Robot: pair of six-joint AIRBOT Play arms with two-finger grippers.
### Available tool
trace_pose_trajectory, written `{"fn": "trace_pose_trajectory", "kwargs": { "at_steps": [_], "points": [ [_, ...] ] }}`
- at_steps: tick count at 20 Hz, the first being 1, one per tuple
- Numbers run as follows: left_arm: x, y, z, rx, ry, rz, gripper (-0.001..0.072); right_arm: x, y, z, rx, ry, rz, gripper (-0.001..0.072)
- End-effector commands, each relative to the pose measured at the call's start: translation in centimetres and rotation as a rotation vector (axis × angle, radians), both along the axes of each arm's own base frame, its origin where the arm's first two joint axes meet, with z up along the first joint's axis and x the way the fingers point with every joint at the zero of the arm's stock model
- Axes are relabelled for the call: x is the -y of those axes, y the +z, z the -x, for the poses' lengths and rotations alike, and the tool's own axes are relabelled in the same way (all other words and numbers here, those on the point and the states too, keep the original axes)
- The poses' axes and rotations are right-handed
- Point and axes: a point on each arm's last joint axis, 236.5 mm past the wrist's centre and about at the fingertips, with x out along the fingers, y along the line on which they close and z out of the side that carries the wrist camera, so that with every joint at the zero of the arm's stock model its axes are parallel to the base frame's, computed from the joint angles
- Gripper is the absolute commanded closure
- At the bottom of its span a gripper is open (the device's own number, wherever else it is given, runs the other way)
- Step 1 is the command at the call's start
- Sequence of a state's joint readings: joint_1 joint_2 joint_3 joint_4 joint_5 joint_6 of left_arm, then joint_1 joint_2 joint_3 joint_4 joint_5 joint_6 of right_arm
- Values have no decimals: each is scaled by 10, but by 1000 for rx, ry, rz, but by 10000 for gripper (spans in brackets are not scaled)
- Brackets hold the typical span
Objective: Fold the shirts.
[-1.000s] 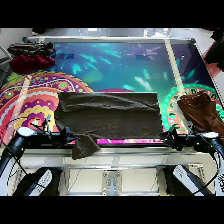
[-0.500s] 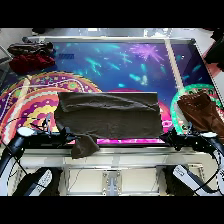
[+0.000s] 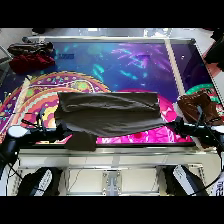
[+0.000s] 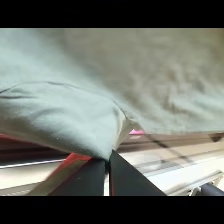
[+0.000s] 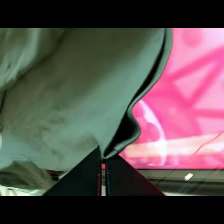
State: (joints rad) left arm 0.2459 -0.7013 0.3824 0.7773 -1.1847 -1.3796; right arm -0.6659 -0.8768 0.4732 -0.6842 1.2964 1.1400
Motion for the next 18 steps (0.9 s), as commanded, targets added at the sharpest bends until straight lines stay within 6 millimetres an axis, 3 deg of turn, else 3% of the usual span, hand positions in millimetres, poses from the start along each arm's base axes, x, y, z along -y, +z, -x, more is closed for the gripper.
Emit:
{"fn": "trace_pose_trajectory", "kwargs": {
  "at_steps": [1, 3, 5, 8, 11, 14, 18],
  "points": [
    [-2, 37, -4, 157, 17, -39, 699, -14, 44, -5, 159, 143, 154, 703],
    [-11, 57, -19, 252, 96, -60, 699, -15, 50, -11, 174, 171, 251, 703],
    [-28, 83, -46, 371, 169, -109, 700, -2, 64, -28, 210, 143, 337, 703],
    [-56, 97, -83, 412, 213, -196, 700, 1, 94, -61, 315, 131, 399, 703],
    [-58, 88, -128, 410, 122, -250, 700, -16, 94, -109, 378, 165, 427, 703],
    [-61, 60, -178, 360, 13, -354, 700, -33, 69, -154, 347, 212, 421, 703],
    [-56, 31, -239, 366, -69, -448, 700, -34, 31, -205, 290, 225, 411, 702]
  ]
}}
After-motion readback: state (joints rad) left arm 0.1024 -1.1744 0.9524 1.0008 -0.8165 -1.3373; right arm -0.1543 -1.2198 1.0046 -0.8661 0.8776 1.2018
